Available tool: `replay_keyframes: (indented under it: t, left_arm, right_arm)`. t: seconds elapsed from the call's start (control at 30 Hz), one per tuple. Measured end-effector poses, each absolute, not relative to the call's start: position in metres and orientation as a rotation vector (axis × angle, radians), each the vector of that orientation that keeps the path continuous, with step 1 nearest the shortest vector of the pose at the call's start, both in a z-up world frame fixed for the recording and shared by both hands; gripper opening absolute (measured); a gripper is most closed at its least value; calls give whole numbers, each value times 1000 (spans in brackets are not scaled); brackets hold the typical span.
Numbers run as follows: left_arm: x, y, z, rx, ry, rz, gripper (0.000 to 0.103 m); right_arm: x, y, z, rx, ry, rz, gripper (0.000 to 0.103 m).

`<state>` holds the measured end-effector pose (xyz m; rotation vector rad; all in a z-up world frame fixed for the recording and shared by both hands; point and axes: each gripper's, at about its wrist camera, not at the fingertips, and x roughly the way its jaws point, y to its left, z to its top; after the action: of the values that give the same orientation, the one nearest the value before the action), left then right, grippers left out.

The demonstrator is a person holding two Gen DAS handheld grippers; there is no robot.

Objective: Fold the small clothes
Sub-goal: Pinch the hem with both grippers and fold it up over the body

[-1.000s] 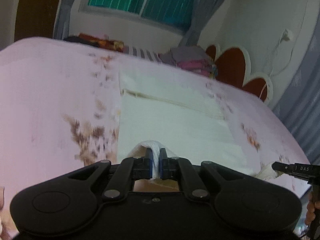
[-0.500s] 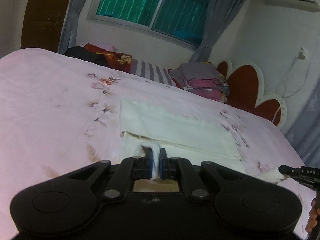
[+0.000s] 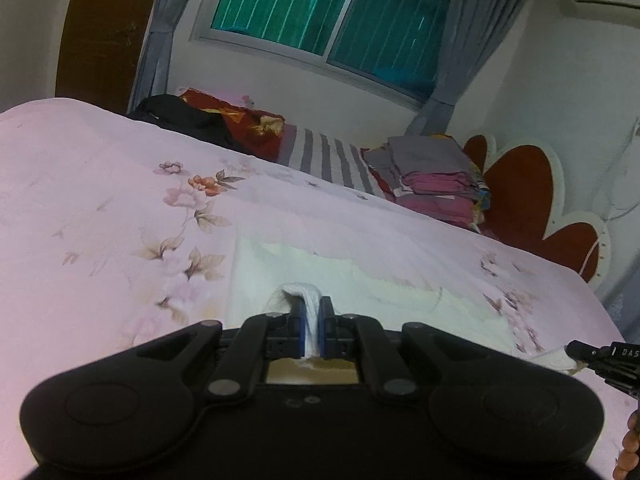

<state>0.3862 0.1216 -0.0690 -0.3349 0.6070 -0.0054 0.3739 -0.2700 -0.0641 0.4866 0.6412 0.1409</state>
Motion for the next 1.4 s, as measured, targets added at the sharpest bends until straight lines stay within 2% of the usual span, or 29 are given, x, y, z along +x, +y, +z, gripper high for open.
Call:
replay_keyframes:
  t: [0.33,0.67,0.83,0.9,0.97,1.0,1.03,1.07,1.1,1.27,1.3,1.33,1.4]
  left_arm:
    - [456,117,-79,-310,653,50,5]
    - [517,115,-110,-271,791,104,7]
    - [530,118,-115,-270,815,112,18]
    - [531,123,-111,-289,787,136,40]
    - [532,130,-103,-312,756,138,56]
    - [532,132,-100,-312,743,142,59]
    - [532,134,-97,-307,733,138,59]
    - [532,136,-96,-297,730,130,59]
    - [532,136,-95,-283,732,121,58]
    - [532,131,-111,-236,797,58,55]
    - [533,128,-117,-218,820,50,51]
    - [534,125,-122,-205,837,44,48]
    - [536,122,-130,-190,858,36,37]
  right_arm:
    - [454,-269,-84,476,678,135,5]
    - [515,-279,-130,581,824,88,6]
    - [524,-283,-136,589,844,81,6]
    - [528,-283,-135,585,849,85,6]
    - [529,-284,-133,574,845,85,7]
    - [529,-284,-130,567,831,80,14]
    - [530,-285,-128,555,817,66,45]
    - [530,-288,-125,543,796,49,64]
    - [529,-290,-122,536,772,46,77]
    - [528,-291,-119,463,766,98,77]
    - [527,-289,-121,443,774,107,73]
    - [527,-288,-124,424,782,115,63]
    - [528,-282,-130,387,814,134,52]
